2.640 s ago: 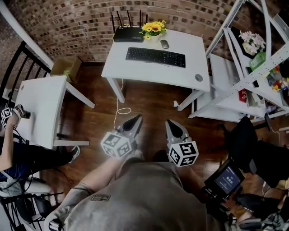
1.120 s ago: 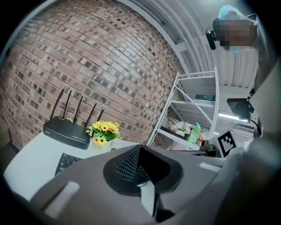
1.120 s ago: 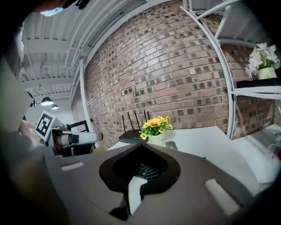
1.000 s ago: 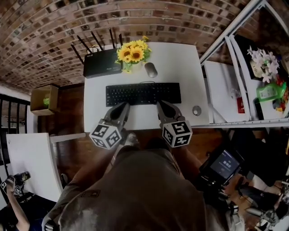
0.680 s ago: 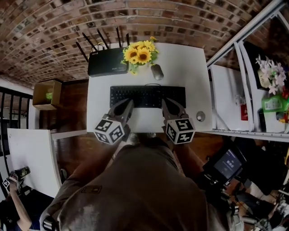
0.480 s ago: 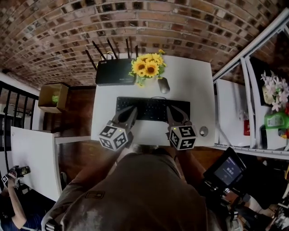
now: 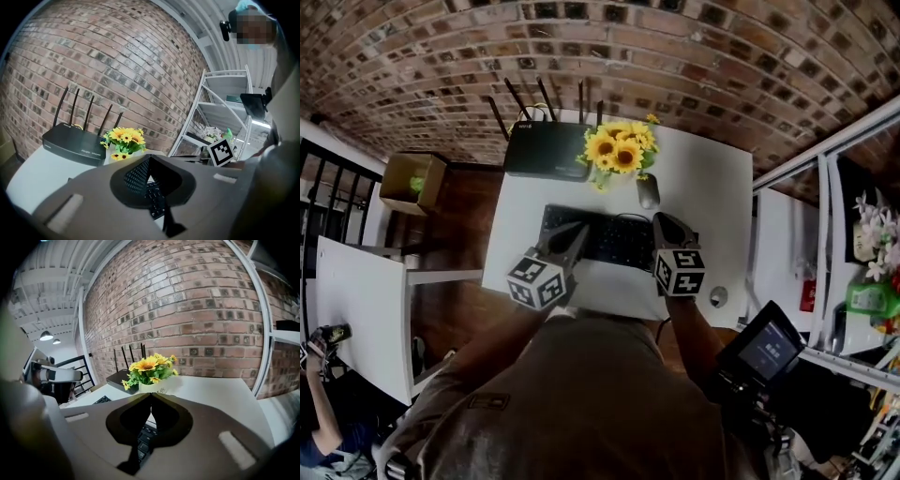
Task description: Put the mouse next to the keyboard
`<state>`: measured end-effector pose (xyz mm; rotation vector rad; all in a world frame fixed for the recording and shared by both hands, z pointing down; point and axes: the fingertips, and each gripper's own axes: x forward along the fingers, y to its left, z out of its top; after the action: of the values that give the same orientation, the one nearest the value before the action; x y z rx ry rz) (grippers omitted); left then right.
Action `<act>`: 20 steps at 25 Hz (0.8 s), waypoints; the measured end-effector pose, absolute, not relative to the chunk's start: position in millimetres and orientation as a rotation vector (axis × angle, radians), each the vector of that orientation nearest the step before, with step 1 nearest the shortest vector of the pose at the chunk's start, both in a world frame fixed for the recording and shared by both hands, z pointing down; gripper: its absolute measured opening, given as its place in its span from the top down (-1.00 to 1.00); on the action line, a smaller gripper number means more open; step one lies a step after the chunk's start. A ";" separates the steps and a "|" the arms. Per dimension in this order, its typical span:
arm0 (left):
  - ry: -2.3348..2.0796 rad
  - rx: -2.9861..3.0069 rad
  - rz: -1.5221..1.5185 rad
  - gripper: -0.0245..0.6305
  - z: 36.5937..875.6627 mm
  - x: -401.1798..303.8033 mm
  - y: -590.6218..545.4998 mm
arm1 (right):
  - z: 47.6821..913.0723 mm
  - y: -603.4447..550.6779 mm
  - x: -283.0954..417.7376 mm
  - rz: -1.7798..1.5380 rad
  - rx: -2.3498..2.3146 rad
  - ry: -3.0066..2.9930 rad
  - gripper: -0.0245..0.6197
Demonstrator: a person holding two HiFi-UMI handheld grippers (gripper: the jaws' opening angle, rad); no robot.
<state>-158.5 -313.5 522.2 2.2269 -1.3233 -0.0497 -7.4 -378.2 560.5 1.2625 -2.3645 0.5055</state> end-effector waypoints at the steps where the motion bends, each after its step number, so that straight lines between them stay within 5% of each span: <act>1: -1.323 2.218 -0.040 0.94 524.8 -159.1 -313.5 | 566.2 -383.3 -8.8 0.501 1.247 -2.354 0.89; 13: -1.376 2.109 0.018 0.94 554.3 -176.1 -318.4 | 646.7 -440.1 -19.2 0.507 1.132 -2.185 0.16; 20: -1.414 2.045 0.009 0.94 561.5 -188.1 -317.0 | 681.8 -456.0 -21.2 0.494 1.071 -2.098 -0.02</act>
<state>-188.1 -317.0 561.5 2.0453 -1.4144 0.0095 -21.2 -456.0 681.8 1.0709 -2.0979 0.4937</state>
